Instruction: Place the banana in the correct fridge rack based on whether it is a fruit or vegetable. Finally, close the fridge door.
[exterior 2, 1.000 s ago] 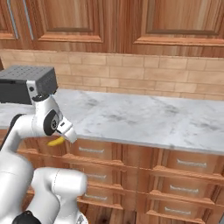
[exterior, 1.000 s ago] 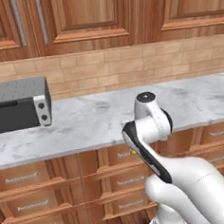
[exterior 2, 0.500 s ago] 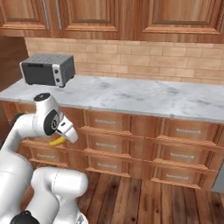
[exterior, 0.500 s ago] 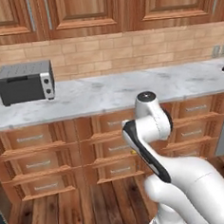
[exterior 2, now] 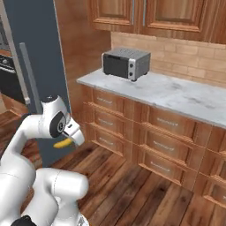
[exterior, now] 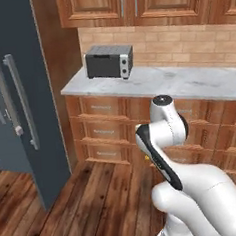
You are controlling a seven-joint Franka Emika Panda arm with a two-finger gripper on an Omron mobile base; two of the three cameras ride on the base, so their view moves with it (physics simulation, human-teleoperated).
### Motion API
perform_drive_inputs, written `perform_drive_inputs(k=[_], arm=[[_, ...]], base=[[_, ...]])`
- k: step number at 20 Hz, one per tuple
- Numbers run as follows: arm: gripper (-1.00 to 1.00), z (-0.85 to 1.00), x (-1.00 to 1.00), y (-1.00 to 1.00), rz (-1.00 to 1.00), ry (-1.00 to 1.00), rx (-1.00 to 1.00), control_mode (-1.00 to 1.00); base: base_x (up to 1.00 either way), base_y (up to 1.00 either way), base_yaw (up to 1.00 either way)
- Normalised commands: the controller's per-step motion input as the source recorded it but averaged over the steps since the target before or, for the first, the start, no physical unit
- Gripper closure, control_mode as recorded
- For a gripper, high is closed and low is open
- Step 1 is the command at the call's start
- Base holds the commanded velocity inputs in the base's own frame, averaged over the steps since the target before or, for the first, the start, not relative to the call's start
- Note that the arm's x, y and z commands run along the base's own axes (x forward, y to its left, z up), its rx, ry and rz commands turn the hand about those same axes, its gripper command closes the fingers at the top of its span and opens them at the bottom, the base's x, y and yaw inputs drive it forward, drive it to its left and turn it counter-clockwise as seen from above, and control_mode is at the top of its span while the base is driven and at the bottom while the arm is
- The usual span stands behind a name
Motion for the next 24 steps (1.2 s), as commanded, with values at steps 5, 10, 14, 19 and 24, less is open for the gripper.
perform_drive_inputs(k=[5,10,14,19,24], arm=[[1.00,0.00,0.00,0.00,0.00,0.00,0.00,1.00],[1.00,0.00,0.00,0.00,0.00,0.00,0.00,1.00],[1.00,0.00,0.00,0.00,0.00,0.00,0.00,1.00],[1.00,0.00,0.00,0.00,0.00,0.00,0.00,1.00],[1.00,0.00,0.00,0.00,0.00,0.00,0.00,1.00]], base=[[-0.11,0.63,0.78],[0.10,0.97,0.54],[0.93,1.00,0.11],[1.00,1.00,-0.08],[1.00,1.00,-0.30]])
